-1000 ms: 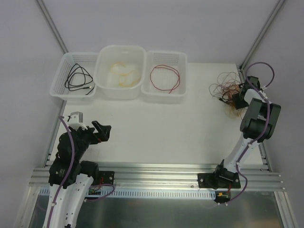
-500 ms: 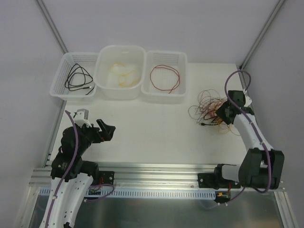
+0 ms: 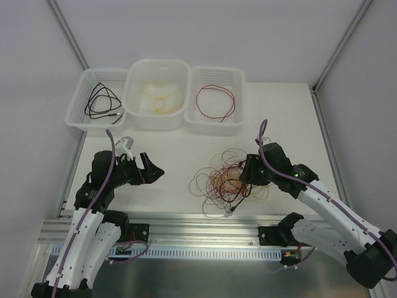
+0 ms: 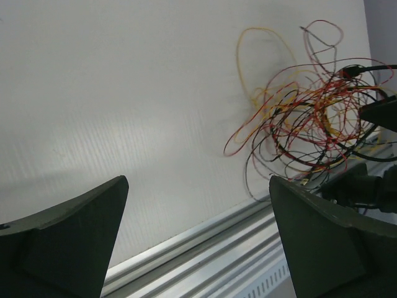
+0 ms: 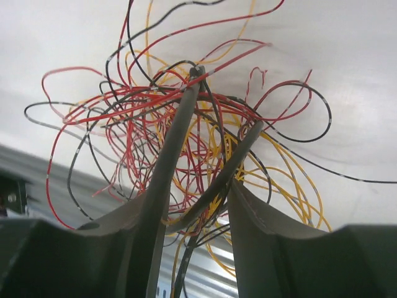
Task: Untangle the cables
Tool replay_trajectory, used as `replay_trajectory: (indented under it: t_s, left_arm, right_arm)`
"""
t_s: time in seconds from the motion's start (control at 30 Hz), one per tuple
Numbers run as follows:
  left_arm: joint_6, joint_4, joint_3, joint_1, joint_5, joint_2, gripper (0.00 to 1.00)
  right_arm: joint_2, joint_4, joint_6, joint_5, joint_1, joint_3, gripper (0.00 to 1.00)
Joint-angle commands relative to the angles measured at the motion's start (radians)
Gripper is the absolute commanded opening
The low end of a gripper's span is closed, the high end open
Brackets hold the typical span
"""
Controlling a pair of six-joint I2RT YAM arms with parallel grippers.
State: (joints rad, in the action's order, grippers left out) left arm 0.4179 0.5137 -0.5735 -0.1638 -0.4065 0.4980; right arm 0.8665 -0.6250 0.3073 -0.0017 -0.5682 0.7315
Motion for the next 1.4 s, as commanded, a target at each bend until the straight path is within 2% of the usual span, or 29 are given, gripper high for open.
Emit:
replay_trajectory:
  t_s: [0.0,0.13,0.23,0.27,0.33,0.37,0.43,0.6,0.7,0.8,0.83,0.9,0.93,1.07,1.13,1.27,1.37]
  left_arm:
    - [0.056,-0.052,-0.020,-0.002,-0.149,0.034,0.99]
    - [0.097,-0.073,-0.037,-0.028,-0.146,0.050,0.99]
    - [0.151,-0.118,-0.028,-0.055,-0.129,0.071,0.99]
    - [0.182,-0.132,-0.023,-0.086,-0.124,0.088,0.99]
    - [0.209,-0.173,-0.011,-0.124,-0.085,0.106,0.99]
    - [0.231,-0.188,-0.006,-0.179,-0.063,0.132,0.99]
    - [0.257,-0.245,0.007,-0.247,0.007,0.155,0.99]
    - [0.323,-0.359,-0.002,-0.500,0.176,0.315,0.99]
    - [0.360,-0.382,-0.035,-0.589,0.261,0.414,0.99]
    - [0.369,-0.394,-0.072,-0.651,0.330,0.507,0.99]
    - [0.369,-0.396,-0.081,-0.683,0.343,0.545,0.99]
    - [0.375,-0.399,-0.106,-0.704,0.373,0.579,0.99]
    - [0.378,-0.402,-0.112,-0.723,0.379,0.612,0.99]
    - [0.392,-0.422,-0.144,-0.755,0.396,0.707,0.99]
    - [0.398,-0.426,-0.149,-0.766,0.429,0.764,0.99]
    - [0.424,-0.435,-0.164,-0.776,0.439,0.839,0.96]
    - [0.433,-0.449,-0.166,-0.787,0.465,0.873,0.89]
  right_arm:
    - [0.073,0.106,0.032,-0.006,-0.133,0.087,0.01]
    - [0.225,0.240,0.035,0.023,-0.212,0.172,0.04]
    - [0.339,0.245,0.041,0.095,-0.229,0.233,0.38]
    - [0.353,0.236,0.035,0.121,-0.229,0.261,0.68]
    - [0.365,0.183,0.020,0.166,-0.229,0.292,0.84]
    - [0.358,0.165,0.009,0.173,-0.229,0.308,0.93]
    - [0.332,0.113,-0.016,0.181,-0.229,0.350,1.00]
    - [0.203,-0.046,-0.025,0.256,-0.240,0.399,1.00]
    - [0.132,-0.109,-0.017,0.267,-0.249,0.367,0.99]
    - [0.080,-0.105,-0.005,0.241,-0.254,0.278,0.91]
    - [0.048,-0.099,0.007,0.232,-0.254,0.225,0.85]
    - [0.019,-0.065,0.016,0.223,-0.254,0.180,0.79]
    - [0.002,-0.050,0.015,0.215,-0.254,0.161,0.73]
    - [0.000,0.031,0.006,0.204,-0.254,0.077,0.62]
    - [0.011,0.068,0.006,0.236,-0.254,0.062,0.51]
    - [0.054,0.108,-0.008,0.236,-0.254,0.063,0.49]
    - [0.088,0.123,-0.036,0.227,-0.254,0.094,0.49]
